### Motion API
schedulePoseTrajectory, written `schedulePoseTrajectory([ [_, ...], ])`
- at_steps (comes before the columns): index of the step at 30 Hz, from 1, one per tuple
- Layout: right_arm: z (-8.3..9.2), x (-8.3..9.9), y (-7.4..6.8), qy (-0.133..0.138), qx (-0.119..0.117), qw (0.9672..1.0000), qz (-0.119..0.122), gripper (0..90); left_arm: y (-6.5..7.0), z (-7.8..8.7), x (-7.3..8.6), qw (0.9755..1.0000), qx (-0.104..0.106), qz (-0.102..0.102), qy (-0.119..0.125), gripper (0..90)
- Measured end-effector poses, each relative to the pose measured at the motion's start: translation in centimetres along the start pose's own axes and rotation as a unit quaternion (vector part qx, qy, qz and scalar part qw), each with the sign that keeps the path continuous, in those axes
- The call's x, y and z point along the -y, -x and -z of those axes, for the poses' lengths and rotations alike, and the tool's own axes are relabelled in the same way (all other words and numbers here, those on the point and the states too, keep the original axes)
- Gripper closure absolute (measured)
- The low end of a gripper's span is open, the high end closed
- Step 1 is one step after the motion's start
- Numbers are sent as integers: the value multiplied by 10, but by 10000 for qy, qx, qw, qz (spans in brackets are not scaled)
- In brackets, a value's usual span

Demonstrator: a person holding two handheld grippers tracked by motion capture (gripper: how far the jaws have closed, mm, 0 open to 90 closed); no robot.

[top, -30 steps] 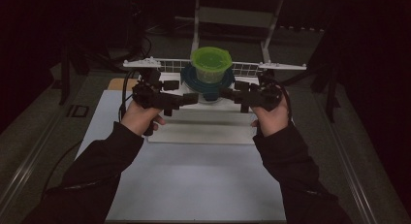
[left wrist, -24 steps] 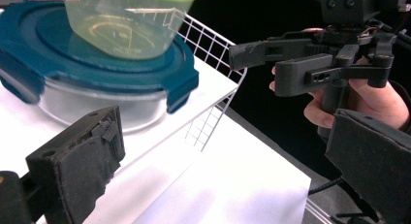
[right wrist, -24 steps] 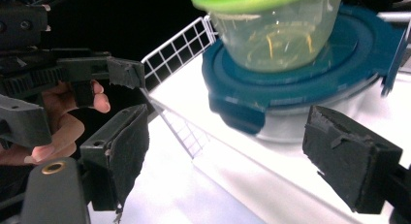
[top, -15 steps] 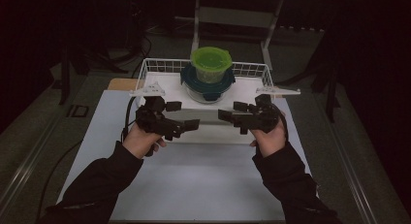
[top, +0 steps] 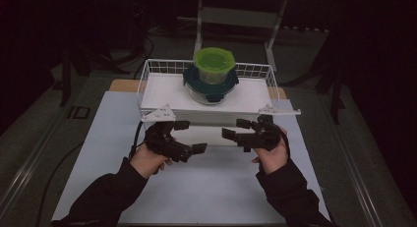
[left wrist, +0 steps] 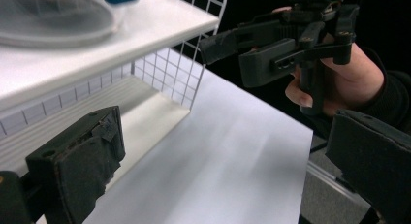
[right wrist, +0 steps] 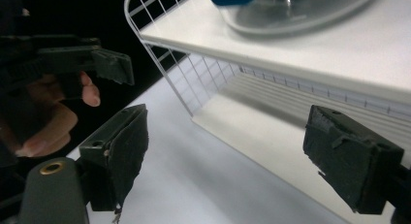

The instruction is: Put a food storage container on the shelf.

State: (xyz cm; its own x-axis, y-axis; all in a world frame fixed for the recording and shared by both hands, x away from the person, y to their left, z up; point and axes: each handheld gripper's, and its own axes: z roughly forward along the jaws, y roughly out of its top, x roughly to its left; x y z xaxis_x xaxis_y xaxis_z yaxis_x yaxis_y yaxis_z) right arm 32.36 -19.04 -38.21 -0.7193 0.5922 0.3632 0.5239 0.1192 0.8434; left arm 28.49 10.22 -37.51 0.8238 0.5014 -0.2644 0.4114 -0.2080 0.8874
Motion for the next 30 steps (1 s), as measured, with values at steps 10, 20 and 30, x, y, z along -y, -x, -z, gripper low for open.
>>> schedulePoseTrajectory([
  [10, -1, 27, 8, -101, 25, 9999, -10, 158, 3, -8, 29, 9998, 40, -122, -117, 0],
  [20, -1, 50, 10, -217, 78, 9997, 75, 151, 1, -15, 58, 9994, 27, -184, -279, 0],
  [30, 0, 72, 15, -322, 68, 9994, 56, 144, 1, -13, 80, 9994, 39, -129, -312, 0],
])
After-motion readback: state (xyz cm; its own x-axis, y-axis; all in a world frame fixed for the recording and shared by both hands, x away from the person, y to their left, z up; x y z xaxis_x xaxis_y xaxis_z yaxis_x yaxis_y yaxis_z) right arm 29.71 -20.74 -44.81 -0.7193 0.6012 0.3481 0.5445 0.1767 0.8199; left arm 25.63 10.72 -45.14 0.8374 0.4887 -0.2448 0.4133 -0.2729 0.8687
